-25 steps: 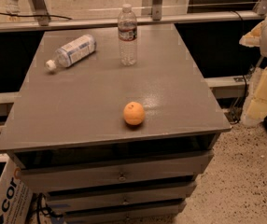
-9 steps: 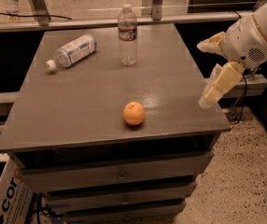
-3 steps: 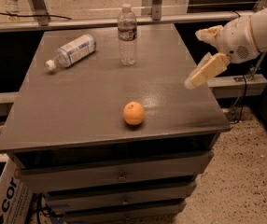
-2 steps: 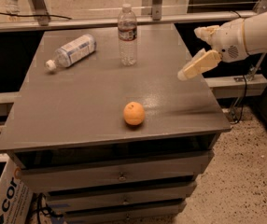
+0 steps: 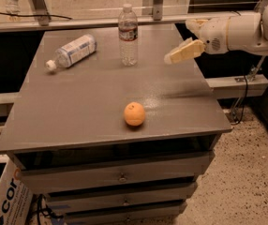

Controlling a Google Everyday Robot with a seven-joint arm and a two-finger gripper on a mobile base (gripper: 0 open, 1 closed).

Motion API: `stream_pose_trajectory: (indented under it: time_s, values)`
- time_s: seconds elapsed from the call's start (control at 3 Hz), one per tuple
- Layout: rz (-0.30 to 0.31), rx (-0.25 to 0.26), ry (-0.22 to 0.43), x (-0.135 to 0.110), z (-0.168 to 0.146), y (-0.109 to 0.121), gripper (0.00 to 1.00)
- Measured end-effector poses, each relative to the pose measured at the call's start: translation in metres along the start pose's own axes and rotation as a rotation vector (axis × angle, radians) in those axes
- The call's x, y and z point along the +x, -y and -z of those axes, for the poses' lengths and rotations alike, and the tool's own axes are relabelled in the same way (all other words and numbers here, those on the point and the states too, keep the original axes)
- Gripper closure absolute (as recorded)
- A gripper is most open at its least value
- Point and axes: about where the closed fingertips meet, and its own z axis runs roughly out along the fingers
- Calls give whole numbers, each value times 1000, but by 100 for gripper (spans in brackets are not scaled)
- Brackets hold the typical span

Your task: Knock water bottle over

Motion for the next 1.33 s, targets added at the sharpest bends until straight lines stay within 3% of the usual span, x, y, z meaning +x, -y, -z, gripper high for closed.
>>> stream_pose_trajectory:
  time_s: [0.33,1.33]
  values:
    - [-11,-15,53,-17,-23,3,0]
    - [-11,-118,87,-39,-106,-8,0]
